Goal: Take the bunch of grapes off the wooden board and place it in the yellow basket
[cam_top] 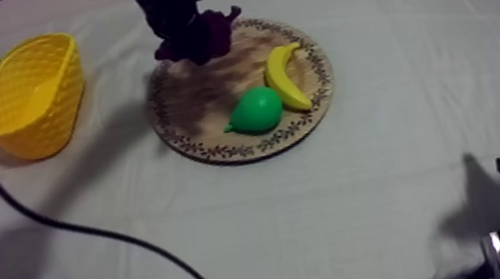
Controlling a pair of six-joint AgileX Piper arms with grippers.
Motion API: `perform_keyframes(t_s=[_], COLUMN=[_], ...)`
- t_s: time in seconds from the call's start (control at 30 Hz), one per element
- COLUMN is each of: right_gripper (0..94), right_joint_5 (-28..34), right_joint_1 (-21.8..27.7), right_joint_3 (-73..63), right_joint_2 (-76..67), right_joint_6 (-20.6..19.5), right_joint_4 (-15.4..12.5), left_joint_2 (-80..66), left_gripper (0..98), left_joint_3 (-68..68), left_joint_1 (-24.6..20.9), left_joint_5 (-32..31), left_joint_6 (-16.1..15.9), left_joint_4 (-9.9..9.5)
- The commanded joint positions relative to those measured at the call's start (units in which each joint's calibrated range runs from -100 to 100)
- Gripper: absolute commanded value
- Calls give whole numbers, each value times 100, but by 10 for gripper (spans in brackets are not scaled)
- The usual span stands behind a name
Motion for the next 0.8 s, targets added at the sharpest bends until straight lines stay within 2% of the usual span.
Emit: perform_keyframes(t_s=[0.0, 0.43, 0.77], right_gripper=[3, 3, 3], right_joint_5=[3, 3, 3], right_joint_1=[-1, -1, -1], right_joint_3=[0, 0, 0], right_joint_2=[0, 0, 0], right_joint_6=[0, 0, 0], right_joint_4=[-1, -1, -1], left_joint_2=[-350, -997, -1333], left_gripper=[410, 405, 413], left_joint_3=[159, 615, 606], left_joint_1=[11, -107, -504], left_joint_5=[19, 43, 44], left_joint_6=[31, 306, 693], left_joint_4=[6, 170, 260])
